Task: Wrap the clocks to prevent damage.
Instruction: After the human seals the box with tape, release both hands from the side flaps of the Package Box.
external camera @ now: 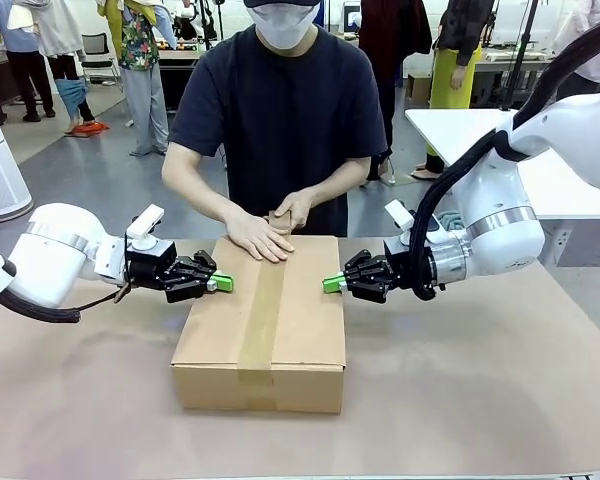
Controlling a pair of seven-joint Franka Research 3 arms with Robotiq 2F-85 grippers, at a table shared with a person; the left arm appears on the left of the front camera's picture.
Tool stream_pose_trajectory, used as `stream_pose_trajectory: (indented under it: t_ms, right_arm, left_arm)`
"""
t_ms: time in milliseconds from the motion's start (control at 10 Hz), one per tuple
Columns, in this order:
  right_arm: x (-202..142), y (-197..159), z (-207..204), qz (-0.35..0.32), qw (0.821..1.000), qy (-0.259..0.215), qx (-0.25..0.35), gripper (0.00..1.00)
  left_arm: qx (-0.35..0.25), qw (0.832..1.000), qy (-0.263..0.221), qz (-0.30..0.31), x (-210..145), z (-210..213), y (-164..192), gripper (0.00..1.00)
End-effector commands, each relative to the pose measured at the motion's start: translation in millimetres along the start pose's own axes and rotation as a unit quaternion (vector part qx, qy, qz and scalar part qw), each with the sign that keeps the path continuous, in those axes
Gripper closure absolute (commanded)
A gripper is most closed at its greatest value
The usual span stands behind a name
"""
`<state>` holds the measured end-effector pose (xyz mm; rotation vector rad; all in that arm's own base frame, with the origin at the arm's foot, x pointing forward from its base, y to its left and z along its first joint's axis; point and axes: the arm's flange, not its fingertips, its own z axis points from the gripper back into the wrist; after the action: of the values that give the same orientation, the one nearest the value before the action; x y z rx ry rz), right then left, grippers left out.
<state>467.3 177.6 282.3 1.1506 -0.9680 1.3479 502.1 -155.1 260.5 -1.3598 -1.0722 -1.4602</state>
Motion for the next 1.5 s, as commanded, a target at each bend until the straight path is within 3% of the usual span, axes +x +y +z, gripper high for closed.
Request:
stream_pose_trajectory:
  t_ms: [0,1200,1400]
  right_arm:
    - [-4,1,-2,0.002,1.000,0.000,-0.008,0.99]
    - [0,0,0,0.000,1.000,0.000,0.000,0.99]
    - [64,32,17,0.036,0.996,0.074,-0.042,0.99]
  left_arm:
    - [0.000,1.000,0.003,0.001,-2,-2,0,1.00]
    - [0.000,1.000,0.000,0.000,0,0,0,1.00]
    - [0.028,0.992,0.121,0.035,73,24,0,1.00]
